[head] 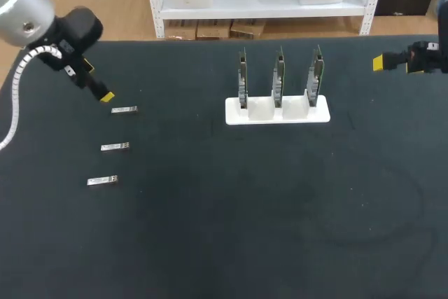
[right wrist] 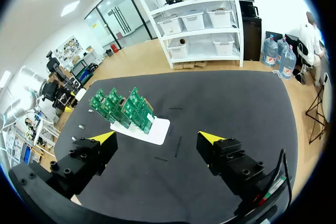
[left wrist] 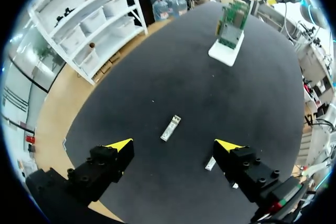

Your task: Pick up the optical module with the left hand, and insert it into the network port with the right hand.

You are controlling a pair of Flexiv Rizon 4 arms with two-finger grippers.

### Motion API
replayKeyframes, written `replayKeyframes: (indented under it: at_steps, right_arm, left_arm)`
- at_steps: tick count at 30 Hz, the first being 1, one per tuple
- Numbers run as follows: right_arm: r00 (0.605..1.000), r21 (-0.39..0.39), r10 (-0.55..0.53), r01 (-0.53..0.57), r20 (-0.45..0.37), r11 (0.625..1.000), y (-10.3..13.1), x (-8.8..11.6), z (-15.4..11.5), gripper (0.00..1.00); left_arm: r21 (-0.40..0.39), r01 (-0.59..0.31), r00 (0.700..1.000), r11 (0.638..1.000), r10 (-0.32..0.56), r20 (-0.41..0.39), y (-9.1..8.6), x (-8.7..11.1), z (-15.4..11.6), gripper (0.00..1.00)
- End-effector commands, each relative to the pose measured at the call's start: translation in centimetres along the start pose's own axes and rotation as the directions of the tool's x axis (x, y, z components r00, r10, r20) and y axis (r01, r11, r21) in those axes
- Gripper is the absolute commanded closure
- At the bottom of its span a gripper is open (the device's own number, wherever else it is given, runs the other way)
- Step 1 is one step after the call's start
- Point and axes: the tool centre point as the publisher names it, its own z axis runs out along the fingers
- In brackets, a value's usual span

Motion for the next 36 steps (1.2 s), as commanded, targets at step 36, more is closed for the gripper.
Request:
replayKeyframes:
  at_steps: [36]
  right_arm:
    - [1.000,0.004,0.001,-0.001,0.001,1.000,0.1,0.1,0.0,0.00]
  left_arm:
    - [0.064,-0.268,0.949,0.961,0.274,-0.156,-0.1,1.2,3.9,0.00]
